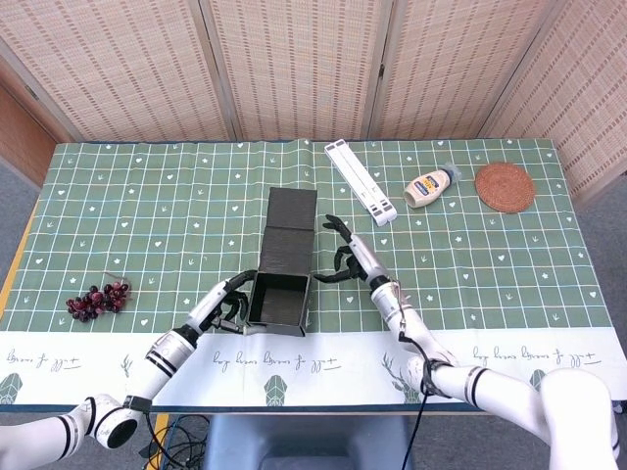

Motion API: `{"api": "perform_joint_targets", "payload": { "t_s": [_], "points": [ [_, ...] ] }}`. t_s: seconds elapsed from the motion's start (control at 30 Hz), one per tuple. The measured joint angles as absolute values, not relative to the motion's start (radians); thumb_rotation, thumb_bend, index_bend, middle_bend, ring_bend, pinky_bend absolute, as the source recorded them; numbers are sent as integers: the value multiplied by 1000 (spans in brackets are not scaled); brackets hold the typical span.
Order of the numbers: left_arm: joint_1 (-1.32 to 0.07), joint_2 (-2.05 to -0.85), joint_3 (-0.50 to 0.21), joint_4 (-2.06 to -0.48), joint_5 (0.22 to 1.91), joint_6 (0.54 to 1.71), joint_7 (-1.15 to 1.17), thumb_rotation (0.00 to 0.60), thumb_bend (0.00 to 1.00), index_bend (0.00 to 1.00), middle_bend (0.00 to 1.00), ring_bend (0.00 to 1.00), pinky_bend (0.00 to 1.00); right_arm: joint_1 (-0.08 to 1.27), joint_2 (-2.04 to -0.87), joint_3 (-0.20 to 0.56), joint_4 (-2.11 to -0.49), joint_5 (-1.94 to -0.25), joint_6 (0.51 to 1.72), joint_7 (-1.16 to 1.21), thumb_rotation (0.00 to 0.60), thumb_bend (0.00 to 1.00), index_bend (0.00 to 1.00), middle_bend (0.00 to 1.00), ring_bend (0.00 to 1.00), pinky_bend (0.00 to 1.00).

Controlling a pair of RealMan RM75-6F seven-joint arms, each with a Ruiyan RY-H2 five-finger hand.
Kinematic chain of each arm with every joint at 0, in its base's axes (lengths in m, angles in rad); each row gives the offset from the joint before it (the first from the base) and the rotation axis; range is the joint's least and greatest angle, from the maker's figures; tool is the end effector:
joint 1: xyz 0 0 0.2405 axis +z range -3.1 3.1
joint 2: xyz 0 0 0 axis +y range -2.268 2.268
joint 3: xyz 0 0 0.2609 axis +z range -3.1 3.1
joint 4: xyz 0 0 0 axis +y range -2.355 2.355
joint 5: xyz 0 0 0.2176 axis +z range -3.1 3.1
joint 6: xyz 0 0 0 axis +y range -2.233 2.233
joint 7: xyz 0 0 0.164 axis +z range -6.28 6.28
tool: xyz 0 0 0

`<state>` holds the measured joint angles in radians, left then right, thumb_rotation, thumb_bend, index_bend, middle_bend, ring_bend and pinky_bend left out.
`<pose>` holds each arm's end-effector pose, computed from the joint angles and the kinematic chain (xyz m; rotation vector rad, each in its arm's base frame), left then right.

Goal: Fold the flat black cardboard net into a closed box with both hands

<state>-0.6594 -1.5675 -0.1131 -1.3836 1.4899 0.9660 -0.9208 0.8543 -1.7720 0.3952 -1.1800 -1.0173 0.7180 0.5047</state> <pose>-0.1583 0.3351 -0.0447 -1.5385 -1.9905 -1.5212 -0.1051 -0.4219 -0.0791 1.3509 -1.9265 1.3921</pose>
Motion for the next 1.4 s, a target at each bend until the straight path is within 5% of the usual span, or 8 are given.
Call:
{"api": "perform_joint_targets", "payload": {
  "t_s": [0.37, 0.63, 0.97, 1.2, 1.4],
  "points": [
    [-693, -1559, -85, -1423, 1519, 938, -885, 600, 119, 351, 350, 652, 852, 933, -1881, 500, -1112, -984, 747, 496, 600, 104, 0, 129, 665, 1000],
    [-719, -1583, -99, -1371, 1457, 880, -832, 600, 119, 334, 349, 652, 852, 928, -1818, 524, -1236, -1026, 722, 550, 600, 24, 0, 160, 665, 1000],
    [-722, -1642, -158, -1305, 1285, 841, -668, 600, 119, 330, 350, 652, 853, 925, -1621, 463, -1426, -1137, 550, 545, 600, 0, 0, 211, 665, 1000],
    [-697, -1701, -205, -1295, 1127, 885, -479, 600, 119, 327, 349, 652, 858, 963, -1596, 411, -1429, -1158, 537, 422, 600, 0, 0, 213, 668, 1000],
    [-672, -1757, -250, -1295, 1014, 939, -352, 600, 119, 189, 246, 643, 867, 1004, -1617, 369, -1395, -1130, 584, 237, 600, 0, 0, 216, 672, 1000]
  ]
}}
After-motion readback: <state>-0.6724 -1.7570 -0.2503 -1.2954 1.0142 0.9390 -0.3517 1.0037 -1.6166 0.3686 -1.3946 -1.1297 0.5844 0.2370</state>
